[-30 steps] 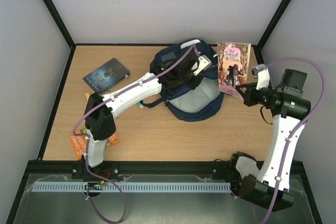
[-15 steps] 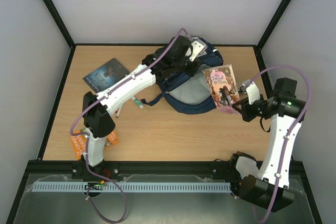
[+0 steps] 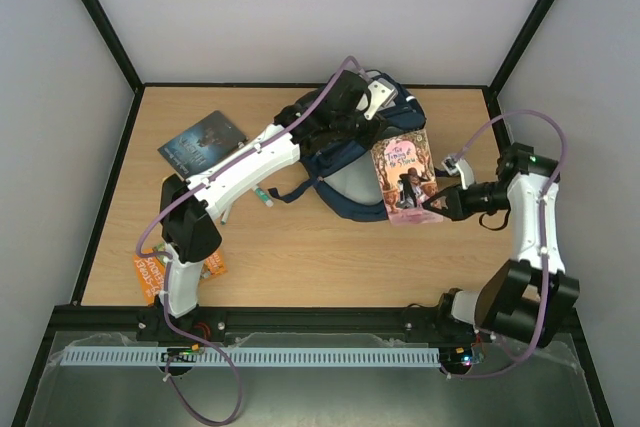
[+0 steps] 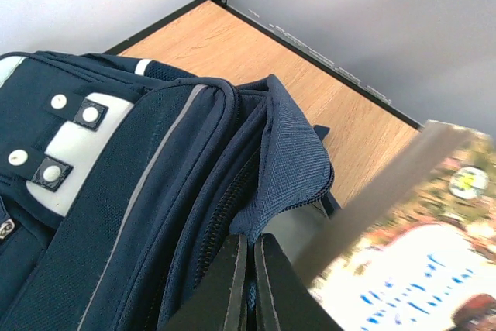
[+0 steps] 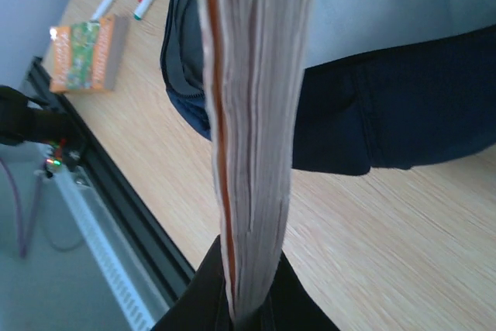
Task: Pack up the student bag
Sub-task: Place the book in the student bag.
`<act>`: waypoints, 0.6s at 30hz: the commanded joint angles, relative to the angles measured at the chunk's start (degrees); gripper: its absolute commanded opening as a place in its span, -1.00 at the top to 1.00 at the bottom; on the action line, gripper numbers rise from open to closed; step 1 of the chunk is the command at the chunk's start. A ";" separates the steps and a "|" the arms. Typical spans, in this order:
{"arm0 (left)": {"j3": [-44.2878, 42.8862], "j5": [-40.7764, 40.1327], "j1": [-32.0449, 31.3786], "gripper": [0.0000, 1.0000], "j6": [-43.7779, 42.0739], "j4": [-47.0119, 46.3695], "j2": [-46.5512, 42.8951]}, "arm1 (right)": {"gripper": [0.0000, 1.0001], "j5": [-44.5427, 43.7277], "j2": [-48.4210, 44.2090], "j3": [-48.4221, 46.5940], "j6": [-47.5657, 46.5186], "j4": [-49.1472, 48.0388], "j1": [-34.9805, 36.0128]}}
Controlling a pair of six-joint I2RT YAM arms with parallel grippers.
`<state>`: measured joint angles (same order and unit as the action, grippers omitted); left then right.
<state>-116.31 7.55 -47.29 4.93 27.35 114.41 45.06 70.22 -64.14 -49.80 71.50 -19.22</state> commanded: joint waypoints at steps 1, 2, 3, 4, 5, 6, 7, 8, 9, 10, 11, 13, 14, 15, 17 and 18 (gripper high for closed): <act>-2.10 -0.29 -0.03 0.95 0.25 -7.61 -1.68 | 0.98 7.81 5.58 -2.54 7.17 0.53 1.44; -2.10 -0.47 -0.13 0.95 -0.01 -7.77 -1.84 | 0.98 8.26 6.39 -2.88 8.85 -0.05 1.59; -2.00 -0.55 -0.21 0.95 -0.35 -7.88 -1.90 | 0.98 8.85 7.28 -3.28 10.19 -0.48 1.75; -1.86 -0.84 -0.40 0.95 -0.60 -8.06 -1.94 | 0.98 9.11 7.87 -3.66 11.68 -0.98 2.15; -1.78 -1.24 -0.61 0.95 -0.88 -8.17 -2.07 | 0.98 9.14 8.37 -3.97 13.48 -1.80 2.86; -1.69 -1.69 -0.81 0.95 -1.11 -8.31 -2.08 | 0.98 9.00 8.91 -4.13 15.61 -3.05 3.54; -1.53 -2.12 -0.91 0.95 -1.26 -8.64 -2.25 | 0.98 8.57 9.58 -4.07 18.62 -4.64 4.17; -1.14 -2.41 -1.05 0.95 -1.38 -9.01 -2.37 | 0.98 8.40 10.69 -4.17 20.90 -6.04 4.94; -0.71 -2.86 -1.12 0.95 -1.45 -9.33 -2.43 | 0.98 8.73 12.04 -4.56 22.11 -6.36 5.66; -0.27 -3.26 -1.26 0.95 -1.46 -9.79 -2.70 | 0.98 8.89 13.57 -5.23 22.91 -6.30 6.48; 0.24 -3.40 -1.40 0.95 -1.35 -10.22 -2.92 | 0.98 8.59 14.73 -5.50 24.22 -6.62 7.38; 0.99 -3.64 -1.53 0.95 -1.30 -10.86 -3.21 | 0.98 8.47 16.17 -6.10 26.19 -7.30 8.47; 1.12 -3.74 -1.73 0.95 -1.32 -10.99 -3.23 | 0.98 8.46 16.71 -6.22 27.24 -7.60 8.76; 1.17 -3.83 -1.91 0.95 -1.37 -11.00 -3.21 | 0.98 8.37 17.24 -6.32 27.85 -7.86 8.84; 1.17 -4.27 -2.26 0.95 -1.56 -10.93 -2.99 | 0.98 7.83 18.67 -6.27 29.01 -8.42 8.85; 1.23 -4.68 -2.46 0.95 -1.61 -10.92 -2.92 | 0.98 7.65 19.63 -6.26 29.55 -8.85 8.85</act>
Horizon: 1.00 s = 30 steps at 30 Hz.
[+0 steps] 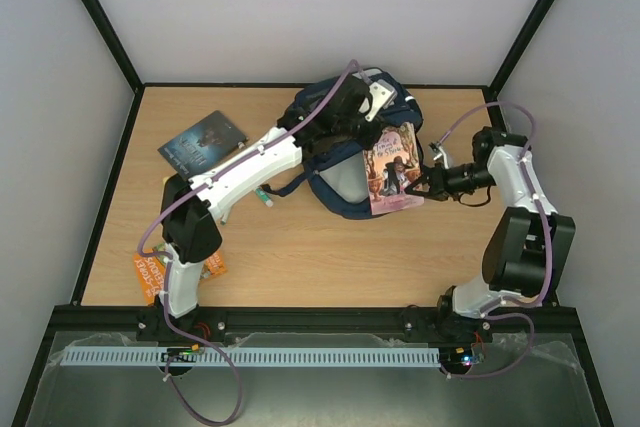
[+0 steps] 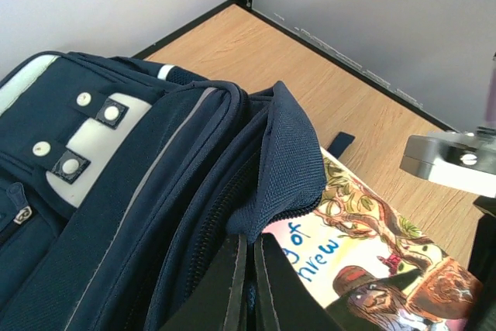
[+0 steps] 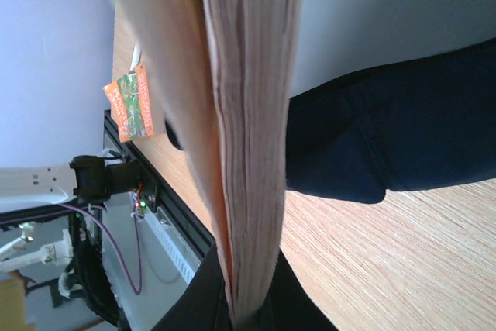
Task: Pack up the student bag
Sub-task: Place the book in the student bag.
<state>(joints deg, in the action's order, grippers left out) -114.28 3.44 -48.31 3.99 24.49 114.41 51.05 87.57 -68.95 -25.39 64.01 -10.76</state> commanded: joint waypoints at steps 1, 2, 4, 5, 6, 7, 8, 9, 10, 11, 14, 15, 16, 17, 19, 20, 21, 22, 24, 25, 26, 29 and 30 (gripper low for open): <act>-0.64 -1.01 -1.53 0.95 -0.72 -8.13 -2.84 | 0.98 1.65 3.39 -1.43 5.32 -1.40 0.39; -0.48 -1.50 -1.72 0.95 -0.76 -8.19 -2.87 | 0.98 2.00 4.31 -1.38 5.63 -1.59 0.39; 0.08 -2.27 -2.08 0.95 -1.00 -8.40 -3.07 | 0.98 3.52 6.16 -1.35 6.48 -1.96 0.39; 0.45 -2.68 -2.38 0.95 -1.19 -8.73 -3.26 | 0.98 4.47 7.26 -1.66 6.94 -1.94 0.39; 0.84 -3.07 -2.67 0.95 -1.38 -9.19 -3.43 | 0.98 5.47 9.19 -2.36 7.27 -1.39 0.39; 1.09 -3.42 -2.96 0.95 -1.54 -9.46 -3.55 | 0.98 7.01 10.70 -3.38 7.36 -0.56 0.39; 1.15 -3.82 -3.27 0.95 -1.65 -9.58 -3.58 | 0.98 8.63 12.47 -4.44 7.25 0.88 0.39; 1.10 -4.34 -3.46 0.95 -1.74 -9.63 -3.50 | 0.98 10.18 13.73 -5.47 6.97 2.32 0.51; 1.14 -4.77 -3.60 0.95 -1.79 -9.64 -3.39 | 0.98 10.65 14.21 -6.14 6.70 3.22 0.83; 1.16 -5.11 -3.77 0.95 -1.81 -9.67 -3.33 | 0.98 10.06 14.07 -6.42 6.78 3.01 1.28; 1.24 -5.14 -3.97 0.95 -1.73 -9.55 -2.93 | 0.98 10.90 13.29 -4.45 6.62 2.15 1.69; 1.25 -5.07 -4.11 0.95 -1.71 -9.63 -2.88 | 0.98 10.41 13.71 -4.04 6.87 1.39 1.90; 1.33 -5.09 -4.35 0.95 -1.70 -9.71 -2.83 | 0.98 9.84 14.54 -3.74 7.11 0.33 2.16; 1.34 -5.22 -4.76 0.95 -1.75 -9.73 -2.87 | 0.98 9.75 15.53 -3.44 7.51 -0.75 2.30; 1.28 -6.30 -5.81 0.95 -2.03 -9.46 -3.07 | 0.98 12.46 18.13 -3.39 7.16 -1.65 2.46; 1.12 -7.32 -6.23 0.95 -2.10 -8.90 -3.25 | 0.98 13.73 19.20 -3.57 6.67 -1.97 2.68; 0.78 -7.96 -6.56 0.95 -2.02 -8.17 -3.37 | 0.98 14.18 20.01 -3.78 6.58 -2.84 2.98; 0.68 -8.04 -6.87 0.95 -1.78 -7.62 -3.59 | 0.98 13.82 20.30 -3.69 8.01 -5.12 3.41; 0.91 -7.89 -7.32 0.95 -1.39 -6.90 -4.11 | 0.98 13.07 20.11 -2.36 12.12 -11.32 4.45; 1.22 -7.83 -7.58 0.95 -1.29 -6.60 -4.38 | 0.98 12.79 19.81 -1.75 13.75 -13.69 5.38; 1.34 -7.78 -7.85 0.95 -1.27 -6.34 -4.56 | 0.98 12.50 19.88 -1.38 14.87 -15.74 6.15; 1.73 -7.87 -8.57 0.95 -1.39 -5.86 -4.63 | 0.98 12.37 19.34 0.47 18.69 -20.69 8.21; 1.92 -7.70 -8.77 0.95 -1.66 -5.90 -4.57 | 0.98 11.78 19.13 1.12 19.68 -22.15 9.01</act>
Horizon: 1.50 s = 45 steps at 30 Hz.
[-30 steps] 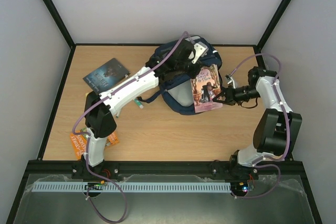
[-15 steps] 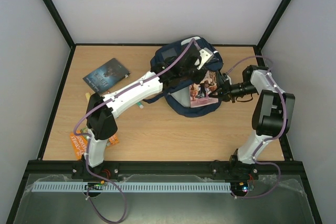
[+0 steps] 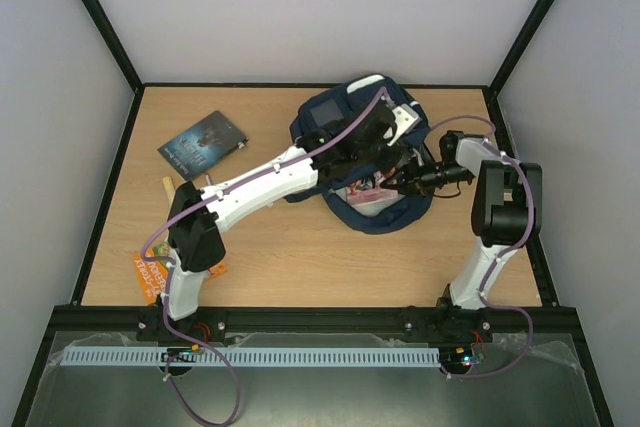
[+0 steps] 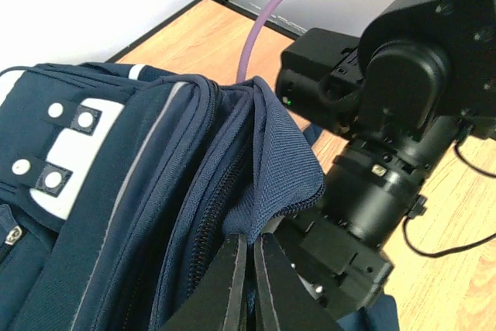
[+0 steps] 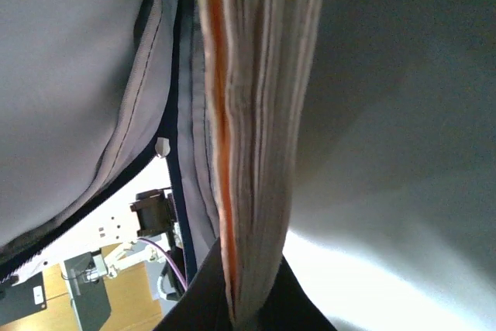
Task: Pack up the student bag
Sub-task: Place the book in the student bag.
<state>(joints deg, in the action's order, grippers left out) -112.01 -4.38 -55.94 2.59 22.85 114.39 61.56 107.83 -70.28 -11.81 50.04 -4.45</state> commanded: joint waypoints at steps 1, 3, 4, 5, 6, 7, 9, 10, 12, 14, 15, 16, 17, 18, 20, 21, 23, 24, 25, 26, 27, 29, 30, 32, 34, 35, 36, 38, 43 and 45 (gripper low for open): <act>-0.26 0.14 -1.37 0.95 -0.56 -4.22 -4.48 | 0.98 0.29 -1.47 3.22 7.60 -10.74 3.33; -0.23 0.00 -1.66 0.95 -0.97 -3.86 -4.33 | 0.98 -1.55 -2.26 5.54 11.58 -16.54 3.74; -0.27 -0.08 -1.83 0.95 -1.15 -3.68 -4.35 | 0.98 -2.45 -2.52 6.70 13.10 -19.37 3.74; -0.25 -0.22 -1.87 0.95 -1.37 -3.44 -4.35 | 0.98 -3.01 -2.61 7.77 14.31 -21.64 3.70; -0.24 -0.44 -1.96 0.95 -1.50 -3.17 -4.47 | 0.98 -3.59 -2.62 8.27 15.64 -23.99 3.74; -0.16 -0.45 -1.96 0.95 -1.61 -2.98 -4.52 | 0.98 -4.35 -2.58 8.76 17.03 -26.19 3.74; 0.12 -0.43 -2.06 0.95 -1.71 -2.73 -4.84 | 0.98 -4.88 -2.10 9.07 19.08 -29.87 3.74; 0.31 -0.38 -2.11 0.95 -1.71 -2.60 -5.01 | 0.98 -5.62 -1.86 9.10 19.97 -31.63 3.74; 1.14 -0.41 -2.23 0.95 -1.81 -2.63 -5.49 | 0.98 -7.33 -1.54 9.13 21.55 -34.85 3.74; 2.31 -0.46 -2.33 0.95 -1.80 -2.79 -6.01 | 0.98 -8.40 -1.07 8.87 21.89 -36.91 3.74; 2.99 -0.50 -2.33 0.95 -1.76 -2.82 -6.28 | 0.97 -9.38 -1.20 8.77 21.62 -37.64 3.74; 3.59 -0.60 -2.33 0.95 -1.72 -2.93 -6.55 | 0.96 -10.49 -1.57 8.92 21.59 -38.44 3.74; 4.43 -0.74 -2.33 0.95 -1.63 -3.05 -6.85 | 0.90 -11.43 -2.23 9.35 21.77 -39.26 3.74; 5.37 -0.84 -2.32 0.95 -1.62 -3.35 -7.34 | 0.84 -11.89 -2.97 9.88 21.97 -39.73 3.74; 7.54 -1.04 -2.31 0.95 -1.75 -4.04 -8.46 | 0.74 -12.31 -4.68 10.99 21.90 -39.50 3.74; 8.38 -1.21 -2.33 0.95 -1.90 -4.27 -9.19 | 0.67 -12.87 -5.63 11.53 21.65 -39.15 3.74; 9.61 -1.47 -2.33 0.95 -2.42 -4.37 -10.24 | 0.51 -14.21 -7.95 12.55 20.26 -37.85 3.74; 10.14 -1.70 -2.33 0.95 -2.56 -4.28 -10.69 | 0.44 -14.95 -9.25 12.92 19.15 -37.01 3.72; 10.80 -1.88 -2.32 0.95 -2.83 -4.23 -11.21 | 0.37 -15.84 -10.57 13.38 18.10 -36.05 3.74; 11.43 -2.01 -2.24 0.95 -2.99 -4.33 -11.89 | 0.28 -16.82 -12.10 13.80 16.83 -35.15 3.74; 12.32 -1.99 -2.24 0.95 -3.24 -4.50 -12.54 | 0.20 -17.75 -13.64 14.16 15.43 -33.91 3.74; 14.74 -1.73 -2.09 0.95 -3.67 -5.43 -14.21 | 0.11 -19.80 -17.38 14.94 12.47 -31.31 3.74; 15.62 -1.50 -1.96 0.95 -3.78 -6.05 -15.01 | 0.08 -21.11 -18.58 15.47 11.06 -29.85 3.74; 19.14 -0.70 -1.41 0.95 -3.85 -7.50 -16.98 | 0.00 -23.62 -22.79 16.39 7.77 -26.96 3.74; 23.19 0.42 -0.45 0.95 -3.11 -10.06 -19.37 | -0.08 -25.33 -26.42 17.50 3.68 -23.69 3.74; 25.45 1.28 0.23 0.95 -2.33 -12.15 -20.72 | -0.11 -25.64 -28.23 18.00 1.80 -22.16 3.74; 27.22 2.39 0.97 0.95 -1.49 -13.76 -21.91 | -0.14 -26.02 -29.86 18.61 -0.35 -20.78 3.77; 30.77 4.59 2.45 0.95 0.21 -16.29 -23.93 | -0.15 -26.49 -33.45 19.94 -4.86 -17.94 3.79; 37.30 7.66 3.59 0.95 1.76 -20.70 -27.75 | -0.17 -31.01 -42.53 24.16 -12.73 -14.49 4.01; 38.56 8.74 3.52 0.95 2.73 -21.43 -28.63 | -0.13 -32.21 -45.89 25.22 -15.16 -13.36 4.24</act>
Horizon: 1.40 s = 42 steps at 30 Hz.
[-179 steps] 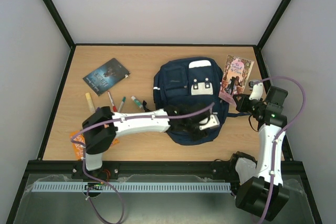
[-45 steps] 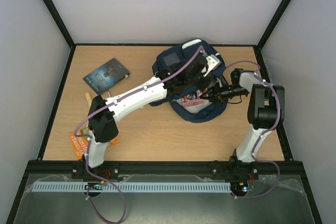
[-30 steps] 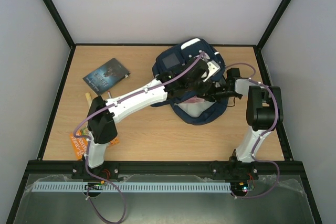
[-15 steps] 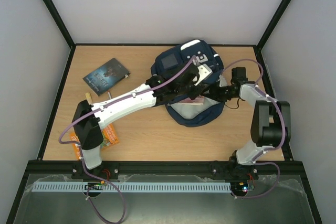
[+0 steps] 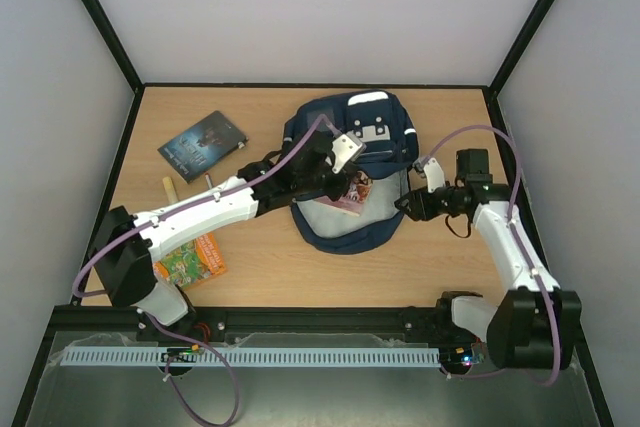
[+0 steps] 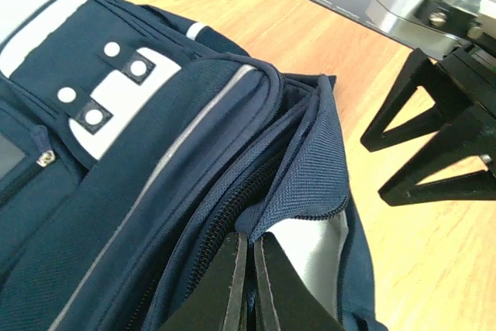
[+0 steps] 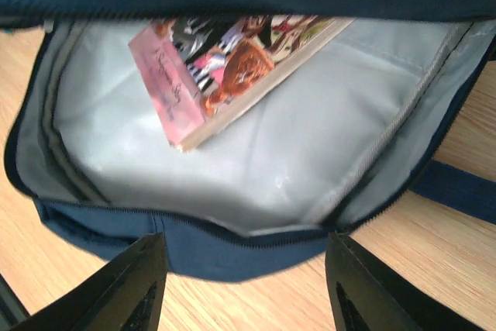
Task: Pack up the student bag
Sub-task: Place the book in the student bag.
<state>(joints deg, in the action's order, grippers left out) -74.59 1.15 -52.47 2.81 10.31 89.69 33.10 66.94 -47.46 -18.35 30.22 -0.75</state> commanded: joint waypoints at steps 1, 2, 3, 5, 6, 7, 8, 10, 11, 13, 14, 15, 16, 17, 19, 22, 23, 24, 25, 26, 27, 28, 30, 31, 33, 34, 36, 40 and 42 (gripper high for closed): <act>1.34 3.34 0.08 0.95 3.24 -8.85 -4.41 | -0.08 -4.42 -6.53 2.97 -10.04 6.73 0.89; 1.15 3.46 0.08 0.95 3.67 -8.38 -4.75 | -0.02 -5.09 -8.57 3.54 -11.23 6.84 1.50; 1.04 3.46 0.13 0.95 3.95 -8.05 -5.20 | 0.04 -6.34 -9.98 4.12 -12.24 6.88 2.70; 1.48 2.09 0.14 0.95 4.38 -8.03 -6.24 | 0.25 -9.61 -12.36 5.75 -13.95 6.24 6.10; 1.79 1.40 0.16 0.95 4.25 -7.98 -6.66 | 0.36 -12.43 -13.58 6.95 -14.29 5.29 8.75; 2.10 0.80 0.09 0.95 4.04 -7.83 -6.98 | 0.42 -15.86 -14.65 8.15 -14.65 4.40 11.99; 2.35 0.49 0.11 0.95 3.89 -7.64 -7.25 | 0.47 -20.62 -15.48 9.30 -15.19 3.47 15.68; 2.51 0.34 0.09 0.95 3.87 -7.58 -7.50 | 0.50 -26.77 -16.07 10.47 -16.15 1.71 21.82; 2.35 0.39 0.14 0.95 3.99 -7.52 -7.39 | 0.52 -28.98 -15.82 10.43 -16.46 1.10 24.20; 1.98 1.04 0.49 0.95 4.57 -7.16 -7.13 | 0.54 -31.60 -14.66 9.64 -16.86 -0.11 27.66; 2.08 1.13 0.56 0.95 4.77 -7.19 -7.04 | 0.55 -32.90 -13.93 8.88 -16.94 -0.88 29.18; 2.26 1.07 0.68 0.95 4.87 -7.29 -6.93 | 0.56 -34.17 -13.07 8.42 -17.21 -1.71 30.58; 2.38 0.97 0.82 0.95 5.00 -7.31 -6.76 | 0.56 -35.89 -12.35 8.07 -17.51 -2.77 32.22; 2.40 1.14 0.96 0.95 5.40 -7.36 -6.54 | 0.57 -37.65 -11.34 7.82 -17.93 -3.89 34.54; 2.30 2.29 1.55 0.95 6.23 -7.36 -6.08 | 0.58 -39.98 -10.05 6.97 -18.29 -5.92 37.57; 2.04 3.81 2.26 0.95 7.07 -7.24 -5.67 | 0.58 -41.19 -6.88 4.60 -17.67 -7.36 41.41; 2.02 3.86 2.41 0.95 7.12 -7.21 -5.63 | 0.59 -41.37 -5.82 3.93 -17.46 -7.63 42.41; 1.99 3.86 2.50 0.95 7.12 -7.15 -5.63 | 0.61 -41.74 -4.82 3.26 -17.43 -8.08 43.48; 2.07 3.82 2.53 0.95 7.01 -7.14 -5.65 | 0.62 -42.48 -3.89 2.85 -17.42 -8.80 44.34; 2.12 3.71 2.54 0.95 7.03 -7.15 -5.64 | 0.63 -43.25 -2.96 2.68 -17.68 -9.50 45.20; 2.08 3.62 2.57 0.95 7.03 -7.14 -5.62 | 0.65 -44.27 -1.96 2.69 -18.21 -10.40 46.04; 2.08 3.60 2.67 0.95 7.10 -7.06 -5.58 | 0.67 -45.51 -0.90 2.83 -18.85 -11.47 46.87; 2.08 3.92 2.72 0.95 7.34 -7.05 -5.65 | 0.70 -48.02 1.24 3.16 -20.06 -13.68 48.07; 2.03 4.14 2.72 0.95 7.40 -7.05 -5.73 | 0.71 -48.38 2.38 2.98 -20.29 -14.58 48.17; 1.99 4.68 3.03 0.95 7.68 -7.12 -5.83 | 0.70 -48.84 4.46 2.54 -20.33 -16.28 48.23; 2.00 5.14 3.47 0.95 7.84 -7.20 -5.84 | 0.66 -49.21 5.35 2.32 -20.28 -17.44 48.22; 1.86 6.70 4.29 0.95 8.52 -7.31 -5.92 | 0.46 -50.13 6.75 2.57 -19.99 -20.55 48.22; 2.02 8.03 5.43 0.95 9.47 -7.81 -6.34 | 0.30 -49.76 10.52 2.00 -20.58 -23.51 48.26; 2.08 8.08 5.57 0.95 9.47 -7.79 -6.29 | 0.30 -50.09 13.03 1.39 -20.86 -24.21 48.22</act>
<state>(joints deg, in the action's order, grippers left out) -71.57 7.73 -47.77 10.90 8.86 85.36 -15.38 75.99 -43.88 -38.35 9.67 47.18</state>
